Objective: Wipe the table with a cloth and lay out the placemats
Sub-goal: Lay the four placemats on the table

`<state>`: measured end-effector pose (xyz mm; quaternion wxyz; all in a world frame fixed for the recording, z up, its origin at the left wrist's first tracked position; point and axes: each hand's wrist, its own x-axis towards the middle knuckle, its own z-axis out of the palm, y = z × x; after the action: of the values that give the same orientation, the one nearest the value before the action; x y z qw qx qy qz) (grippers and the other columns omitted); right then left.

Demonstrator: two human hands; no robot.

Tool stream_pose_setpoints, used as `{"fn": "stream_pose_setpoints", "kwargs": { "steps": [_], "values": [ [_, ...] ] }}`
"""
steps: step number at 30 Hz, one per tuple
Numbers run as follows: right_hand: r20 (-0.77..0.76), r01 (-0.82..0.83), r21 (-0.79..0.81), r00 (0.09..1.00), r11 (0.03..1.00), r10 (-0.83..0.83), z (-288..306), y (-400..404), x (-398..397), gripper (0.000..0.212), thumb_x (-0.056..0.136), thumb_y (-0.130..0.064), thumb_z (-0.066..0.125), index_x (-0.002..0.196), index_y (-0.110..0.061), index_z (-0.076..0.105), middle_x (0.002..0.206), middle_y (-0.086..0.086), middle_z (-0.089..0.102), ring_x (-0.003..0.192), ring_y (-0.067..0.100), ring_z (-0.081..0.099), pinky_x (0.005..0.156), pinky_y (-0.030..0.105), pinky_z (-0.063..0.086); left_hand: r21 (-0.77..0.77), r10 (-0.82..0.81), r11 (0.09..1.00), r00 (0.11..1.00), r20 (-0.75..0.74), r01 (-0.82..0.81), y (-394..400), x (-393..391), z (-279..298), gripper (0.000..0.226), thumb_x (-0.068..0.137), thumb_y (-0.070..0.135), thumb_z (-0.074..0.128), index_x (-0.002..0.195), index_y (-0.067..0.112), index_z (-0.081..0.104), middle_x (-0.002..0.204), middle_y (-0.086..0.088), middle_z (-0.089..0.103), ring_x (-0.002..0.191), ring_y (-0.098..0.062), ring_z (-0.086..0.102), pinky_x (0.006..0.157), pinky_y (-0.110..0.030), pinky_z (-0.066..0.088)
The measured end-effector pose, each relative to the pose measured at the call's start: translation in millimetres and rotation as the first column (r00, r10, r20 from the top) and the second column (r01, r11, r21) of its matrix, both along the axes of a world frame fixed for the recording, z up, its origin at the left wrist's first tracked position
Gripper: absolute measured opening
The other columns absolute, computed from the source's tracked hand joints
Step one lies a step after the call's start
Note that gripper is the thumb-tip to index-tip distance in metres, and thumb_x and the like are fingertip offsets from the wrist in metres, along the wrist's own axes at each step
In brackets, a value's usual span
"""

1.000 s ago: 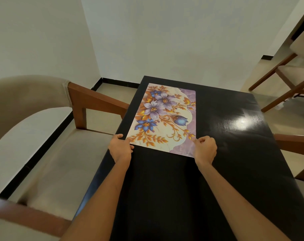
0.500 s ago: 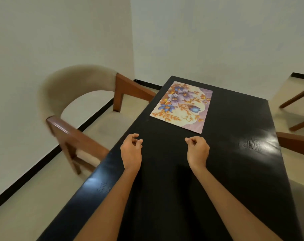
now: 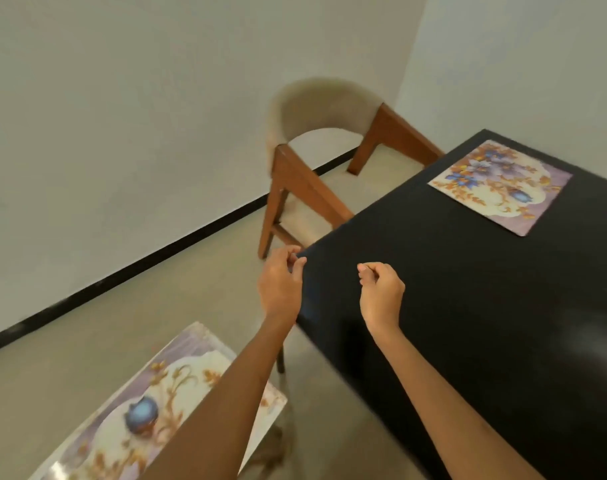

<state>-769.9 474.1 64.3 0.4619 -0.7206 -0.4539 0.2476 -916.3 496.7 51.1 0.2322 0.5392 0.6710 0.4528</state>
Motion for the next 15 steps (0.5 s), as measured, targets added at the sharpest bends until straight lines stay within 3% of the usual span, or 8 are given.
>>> {"fn": "stream_pose_setpoints", "kwargs": {
  "steps": [4, 6, 11, 15],
  "values": [
    [-0.085, -0.074, -0.04, 0.994, 0.996, 0.071, -17.2, -47.0, -84.4, 0.017, 0.096, -0.008, 0.052, 0.089, -0.004, 0.068, 0.089, 0.007, 0.064, 0.082, 0.018, 0.06, 0.074, 0.025, 0.046, 0.044, 0.042, 0.998, 0.998, -0.054, -0.04, -58.5, -96.0, -20.3, 0.016, 0.088, 0.016, 0.065, 0.103, 0.016, 0.064, 0.092, 0.002, 0.06, 0.083, -0.01, 0.057, 0.072, -0.016, 0.042],
    [-0.1, -0.095, -0.089, 0.991, 0.992, 0.086, -33.6, -76.6, -128.0, 0.019, 0.094, -0.007, 0.052, 0.084, -0.002, 0.067, 0.084, 0.011, 0.065, 0.079, 0.021, 0.059, 0.071, 0.025, 0.041, 0.002, 0.053, 0.999, 0.995, -0.079, -0.054, -93.1, -151.2, -39.1, 0.017, 0.086, 0.014, 0.066, 0.103, 0.013, 0.065, 0.092, -0.002, 0.061, 0.085, -0.015, 0.058, 0.075, -0.026, 0.045],
    [-0.235, -0.102, -0.331, 0.972, 0.938, 0.023, -101.7, -149.8, -212.5, 0.012, 0.087, -0.008, 0.06, 0.079, -0.003, 0.067, 0.077, 0.011, 0.066, 0.079, 0.028, 0.061, 0.077, 0.037, 0.05, -0.319, -0.003, 0.945, 0.973, -0.232, -0.074, -167.4, -270.3, -98.0, 0.03, 0.081, 0.01, 0.071, 0.11, 0.004, 0.064, 0.107, -0.014, 0.061, 0.104, -0.032, 0.053, 0.088, -0.036, 0.039],
    [-0.245, -0.136, -0.514, 0.97, 0.847, 0.007, -148.8, -198.0, -255.6, 0.021, 0.084, -0.021, 0.072, 0.073, -0.006, 0.063, 0.072, 0.007, 0.061, 0.076, 0.027, 0.058, 0.063, 0.029, 0.038, -0.573, -0.137, 0.814, 0.925, -0.355, -0.099, -210.1, -327.0, -134.3, 0.05, 0.085, 0.02, 0.07, 0.13, 0.008, 0.051, 0.128, -0.014, 0.053, 0.118, -0.034, 0.044, 0.097, -0.038, 0.035]
  ]
}}
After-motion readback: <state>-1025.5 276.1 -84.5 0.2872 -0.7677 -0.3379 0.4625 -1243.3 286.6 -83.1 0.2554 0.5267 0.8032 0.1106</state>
